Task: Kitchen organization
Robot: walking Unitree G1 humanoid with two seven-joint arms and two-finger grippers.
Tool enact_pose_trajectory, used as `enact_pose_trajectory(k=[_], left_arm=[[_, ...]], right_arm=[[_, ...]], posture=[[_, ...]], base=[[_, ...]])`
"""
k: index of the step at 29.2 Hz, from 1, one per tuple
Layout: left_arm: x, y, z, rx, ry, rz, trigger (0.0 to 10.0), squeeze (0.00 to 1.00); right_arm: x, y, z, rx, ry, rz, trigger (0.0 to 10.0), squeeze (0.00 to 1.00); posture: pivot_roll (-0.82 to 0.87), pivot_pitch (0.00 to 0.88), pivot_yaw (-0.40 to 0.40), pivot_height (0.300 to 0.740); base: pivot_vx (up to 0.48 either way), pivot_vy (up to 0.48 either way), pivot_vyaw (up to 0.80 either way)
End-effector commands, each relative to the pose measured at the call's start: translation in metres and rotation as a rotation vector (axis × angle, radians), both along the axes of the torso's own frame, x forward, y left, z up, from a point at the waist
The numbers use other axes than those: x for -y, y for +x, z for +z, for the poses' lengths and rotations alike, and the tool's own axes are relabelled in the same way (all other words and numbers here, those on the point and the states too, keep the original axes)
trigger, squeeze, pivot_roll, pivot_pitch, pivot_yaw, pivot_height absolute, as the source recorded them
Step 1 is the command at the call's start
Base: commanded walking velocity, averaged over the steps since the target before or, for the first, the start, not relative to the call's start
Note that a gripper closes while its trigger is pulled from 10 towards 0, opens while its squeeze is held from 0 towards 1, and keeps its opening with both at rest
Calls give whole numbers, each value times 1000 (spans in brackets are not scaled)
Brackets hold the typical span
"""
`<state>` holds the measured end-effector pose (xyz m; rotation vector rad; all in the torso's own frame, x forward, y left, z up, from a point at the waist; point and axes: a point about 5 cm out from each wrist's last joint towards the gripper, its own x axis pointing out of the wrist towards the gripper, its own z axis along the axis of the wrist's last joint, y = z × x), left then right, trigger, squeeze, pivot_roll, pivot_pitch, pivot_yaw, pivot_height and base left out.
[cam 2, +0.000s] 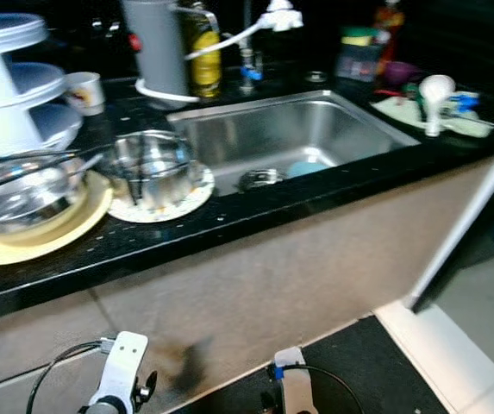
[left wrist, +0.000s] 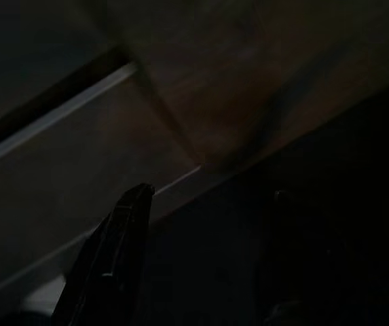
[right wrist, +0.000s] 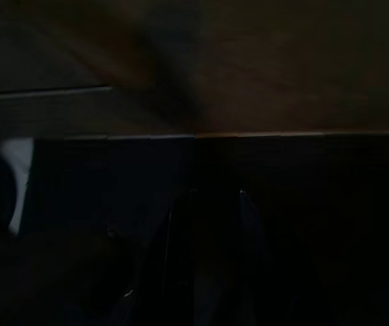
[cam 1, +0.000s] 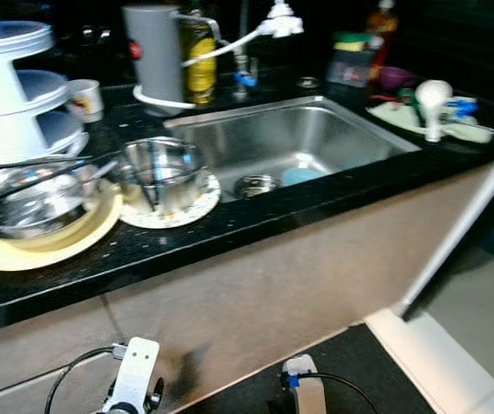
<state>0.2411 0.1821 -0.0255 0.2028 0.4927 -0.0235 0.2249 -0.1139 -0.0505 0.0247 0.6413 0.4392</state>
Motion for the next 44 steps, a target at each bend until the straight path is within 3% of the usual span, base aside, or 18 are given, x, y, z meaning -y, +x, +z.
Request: enact_pose_trajectory(k=[1,14,19,36,44], left_arm=[[-2,-6,-4,-17,5,5,10000,0],[0,-7,-6,-31,14,-24,10000,0],[10,-10,-12,-92,-1,-108,10000,0],[10,-13,-16,-141,8,-140,10000,0],[10,-13,-17,-151,-1,-144,10000,0]], right_arm=[[0,-5,-3,-19,4,8,10000,0],[-1,-8,-4,-22,21,14,10000,0],[5,-12,-9,-48,5,-14,10000,0],[19,-25,-17,-85,-3,-102,10000,0],[23,-23,-16,-83,10,-152,10000,0]], posture=[[-19,161,-47,740],[-19,152,-43,740],[-19,148,-41,740],[-20,151,-29,740],[-18,156,-29,740]], base=[[0,0,800],[0,0,800],[0,0,800],[0,0,791],[0,0,0]])
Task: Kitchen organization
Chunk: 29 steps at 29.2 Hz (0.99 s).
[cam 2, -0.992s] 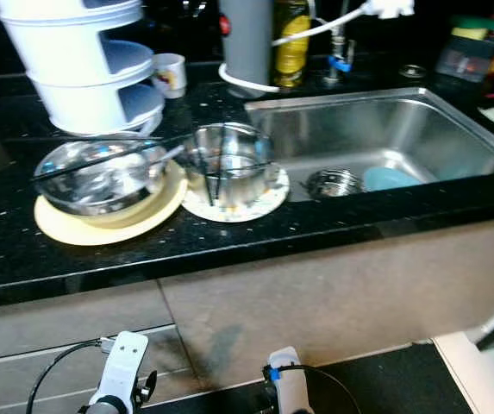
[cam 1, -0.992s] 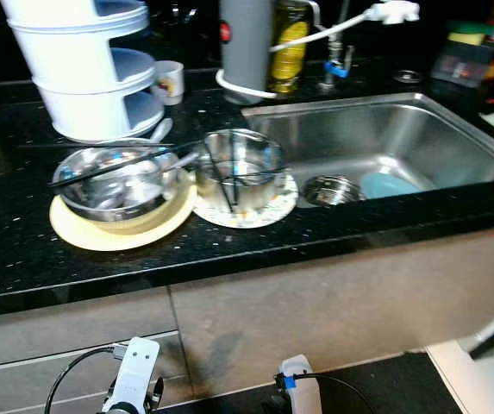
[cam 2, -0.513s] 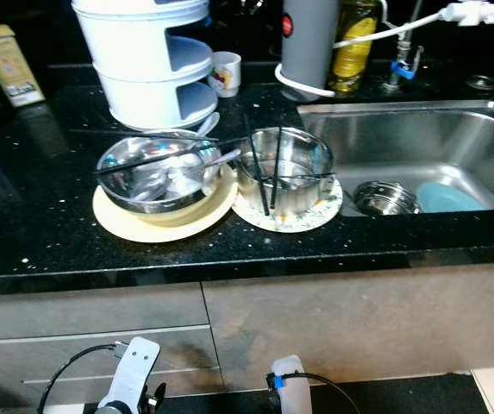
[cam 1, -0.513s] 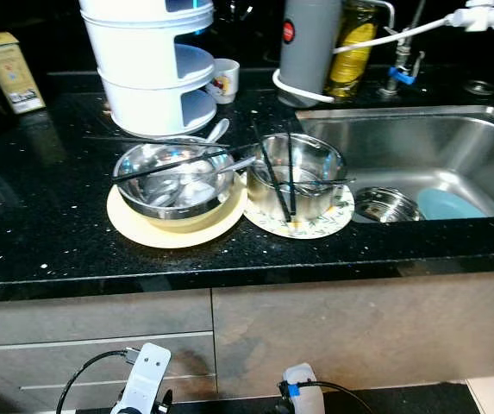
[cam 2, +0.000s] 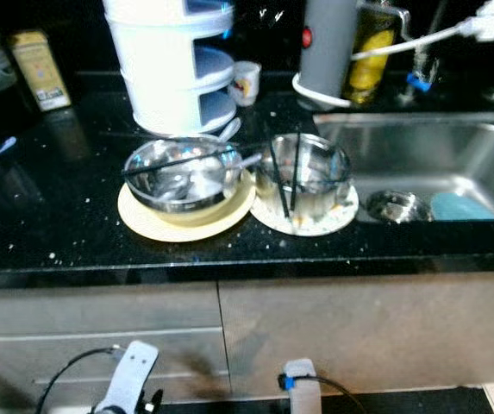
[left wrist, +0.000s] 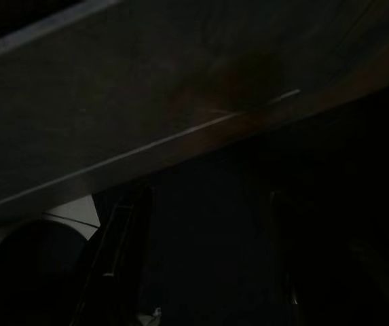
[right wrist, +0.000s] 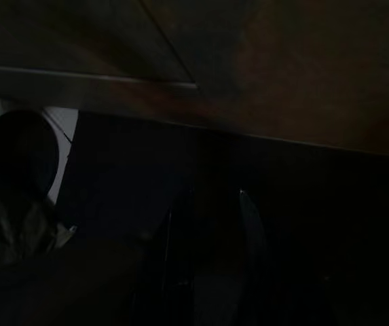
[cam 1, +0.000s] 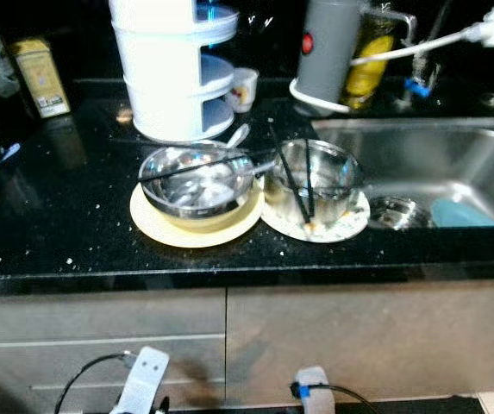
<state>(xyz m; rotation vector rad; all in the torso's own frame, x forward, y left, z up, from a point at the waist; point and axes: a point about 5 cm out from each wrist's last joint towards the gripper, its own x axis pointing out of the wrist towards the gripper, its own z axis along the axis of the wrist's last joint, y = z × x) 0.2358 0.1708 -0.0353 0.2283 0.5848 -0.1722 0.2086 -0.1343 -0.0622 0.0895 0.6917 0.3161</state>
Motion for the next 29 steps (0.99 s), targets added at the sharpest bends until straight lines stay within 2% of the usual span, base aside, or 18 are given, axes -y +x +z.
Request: enact_pose_trajectory(k=[1,4,8,19,27,29], left_arm=[[-1,-8,-7,-46,7,-6,10000,0],[0,-8,-7,-47,-2,-1,10000,0],[-1,-7,-7,-49,-5,4,10000,0],[-4,-4,-4,-29,4,58,10000,0],[-10,-3,-4,-15,14,116,10000,0],[-11,-3,-3,-13,2,135,10000,0]], right_arm=[[2,-6,-4,-23,2,-22,10000,0],[2,-6,-4,-21,13,-30,10000,0],[2,-6,-4,-28,12,-28,10000,0],[3,-5,-4,-26,14,-41,10000,0],[2,-4,-3,-20,13,-31,10000,0],[2,-4,-3,-19,13,-30,10000,0]], posture=[[-19,158,-25,740],[-19,158,-25,740],[-20,162,-23,740],[-21,163,-23,740],[-20,163,-27,740],[-20,163,-27,740]], base=[[0,0,0],[0,0,0],[0,0,-727],[0,0,0],[0,-459,0],[0,0,0]])
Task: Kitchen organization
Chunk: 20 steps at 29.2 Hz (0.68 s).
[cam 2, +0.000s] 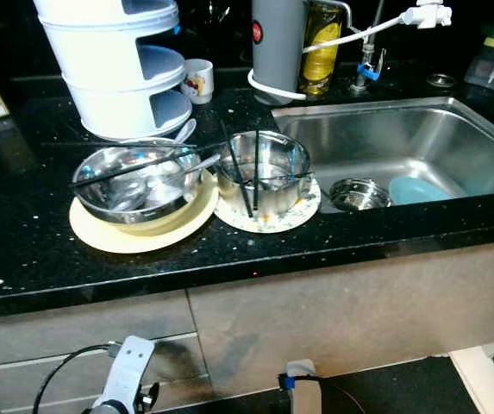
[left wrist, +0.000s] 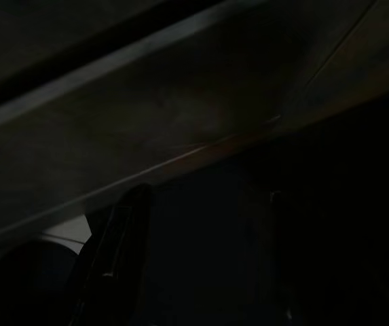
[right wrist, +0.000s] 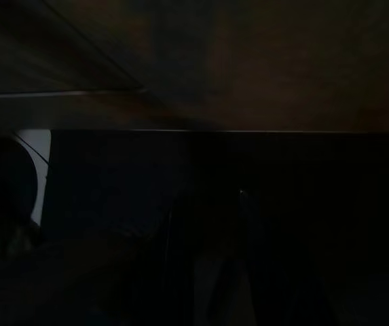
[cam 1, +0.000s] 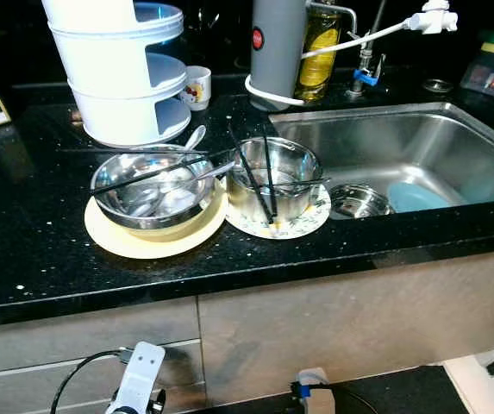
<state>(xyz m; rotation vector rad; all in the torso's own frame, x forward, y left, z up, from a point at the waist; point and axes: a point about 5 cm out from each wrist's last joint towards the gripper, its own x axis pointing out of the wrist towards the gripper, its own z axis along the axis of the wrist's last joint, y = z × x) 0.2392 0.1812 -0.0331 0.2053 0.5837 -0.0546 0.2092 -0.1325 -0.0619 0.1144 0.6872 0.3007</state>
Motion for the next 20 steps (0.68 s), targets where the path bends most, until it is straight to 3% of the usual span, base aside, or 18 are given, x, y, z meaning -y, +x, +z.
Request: enact_pose_trajectory(k=[1,20], left_arm=[[-2,-7,-5,-24,-14,36,10000,0],[-4,-4,0,37,-20,63,10000,0]], right_arm=[[4,-4,-3,-19,-5,-6,10000,0],[1,-3,-1,-6,-19,41,10000,0]], posture=[[-20,163,-27,740],[-21,161,-34,740]], base=[[0,0,0],[0,0,0]])
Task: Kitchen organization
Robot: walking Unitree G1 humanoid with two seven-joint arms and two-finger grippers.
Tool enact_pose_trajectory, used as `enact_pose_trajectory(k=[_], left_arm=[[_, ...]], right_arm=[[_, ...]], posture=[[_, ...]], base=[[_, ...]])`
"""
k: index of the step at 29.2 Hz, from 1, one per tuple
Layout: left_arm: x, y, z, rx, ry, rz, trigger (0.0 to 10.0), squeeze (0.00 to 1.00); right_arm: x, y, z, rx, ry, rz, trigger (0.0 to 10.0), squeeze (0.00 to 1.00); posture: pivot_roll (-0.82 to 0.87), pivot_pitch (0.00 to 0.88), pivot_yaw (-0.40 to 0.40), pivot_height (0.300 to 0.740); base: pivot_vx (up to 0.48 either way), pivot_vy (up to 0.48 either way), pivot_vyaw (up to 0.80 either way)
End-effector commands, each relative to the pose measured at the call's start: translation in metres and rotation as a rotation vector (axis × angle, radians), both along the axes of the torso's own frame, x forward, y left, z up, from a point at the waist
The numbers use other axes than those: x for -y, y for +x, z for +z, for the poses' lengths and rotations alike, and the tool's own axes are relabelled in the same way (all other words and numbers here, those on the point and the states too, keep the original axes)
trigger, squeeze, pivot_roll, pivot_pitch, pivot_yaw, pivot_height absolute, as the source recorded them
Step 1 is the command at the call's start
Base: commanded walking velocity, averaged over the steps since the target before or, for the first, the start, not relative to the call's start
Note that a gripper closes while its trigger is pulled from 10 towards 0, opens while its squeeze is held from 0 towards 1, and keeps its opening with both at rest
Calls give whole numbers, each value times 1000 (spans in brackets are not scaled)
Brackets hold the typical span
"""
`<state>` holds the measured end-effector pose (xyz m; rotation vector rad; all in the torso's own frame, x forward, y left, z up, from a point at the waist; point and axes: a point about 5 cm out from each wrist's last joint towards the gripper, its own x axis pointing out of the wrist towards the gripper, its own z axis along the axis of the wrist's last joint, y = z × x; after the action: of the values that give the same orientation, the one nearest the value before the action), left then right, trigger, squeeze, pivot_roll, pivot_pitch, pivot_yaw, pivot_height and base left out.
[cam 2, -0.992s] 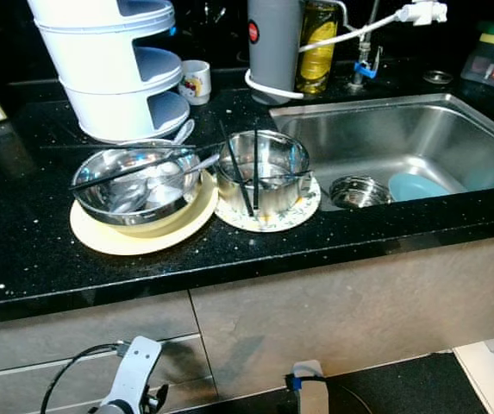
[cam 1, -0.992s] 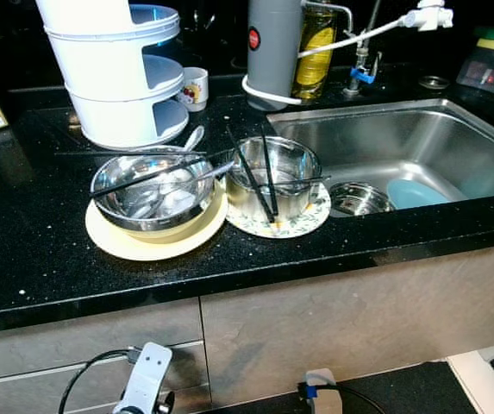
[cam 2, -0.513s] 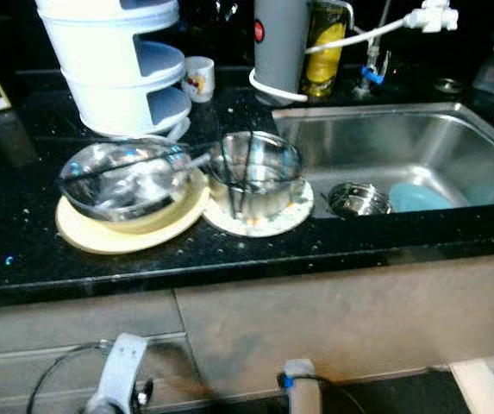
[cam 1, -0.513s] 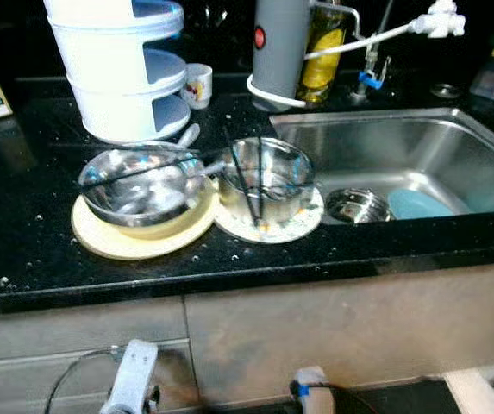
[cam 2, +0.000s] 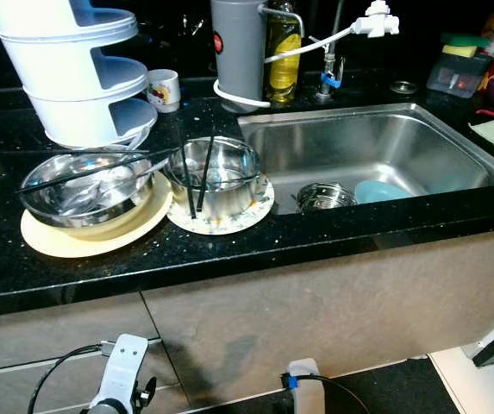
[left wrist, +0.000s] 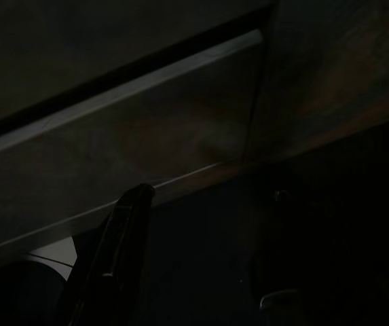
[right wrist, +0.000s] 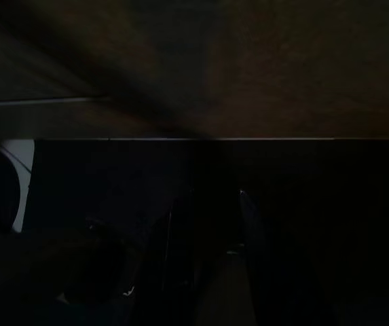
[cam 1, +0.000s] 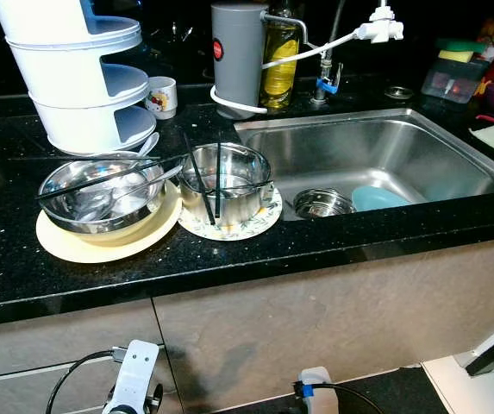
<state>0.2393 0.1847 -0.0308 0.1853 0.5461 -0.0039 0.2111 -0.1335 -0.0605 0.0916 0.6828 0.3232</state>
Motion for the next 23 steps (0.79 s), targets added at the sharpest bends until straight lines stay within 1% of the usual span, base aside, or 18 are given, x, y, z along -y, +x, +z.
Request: enact_pose_trajectory(k=[1,5,9,11,12,13,17,19,23], left_arm=[[-1,-4,-2,-3,-20,11,10000,0],[1,-6,-3,-1,-30,-19,10000,0],[-5,-11,0,33,-13,-38,10000,0],[-10,-17,4,60,-21,-24,10000,0],[-13,-23,4,67,-36,-5,10000,0],[-14,-25,3,59,-42,5,10000,0],[-17,-29,-2,33,-53,36,10000,0],[-16,-29,-3,33,-71,46,10000,0],[-14,-26,-4,14,-61,41,10000,0]], right_arm=[[0,-5,-3,-15,-8,13,10000,0],[1,-5,-3,-17,-11,16,10000,0],[-1,-3,0,6,8,47,10000,0],[-2,-2,1,11,16,61,10000,0],[-1,-3,0,7,13,62,10000,0],[0,-3,0,6,11,63,10000,0],[0,-4,-1,0,5,69,10000,0],[-1,-4,-1,-2,4,71,10000,0],[-2,-4,-1,-1,5,69,10000,0]], posture=[[-21,161,-34,740],[-25,153,-33,740],[-27,147,-30,740],[-28,140,-29,740],[-25,138,-34,740],[-23,137,-36,740],[-20,135,-40,740],[-22,131,-41,740],[-24,132,-40,740]], base=[[0,0,0],[0,0,0],[0,0,0],[0,0,0],[0,0,0],[0,0,0],[0,0,0],[-480,0,0],[-449,0,0]])
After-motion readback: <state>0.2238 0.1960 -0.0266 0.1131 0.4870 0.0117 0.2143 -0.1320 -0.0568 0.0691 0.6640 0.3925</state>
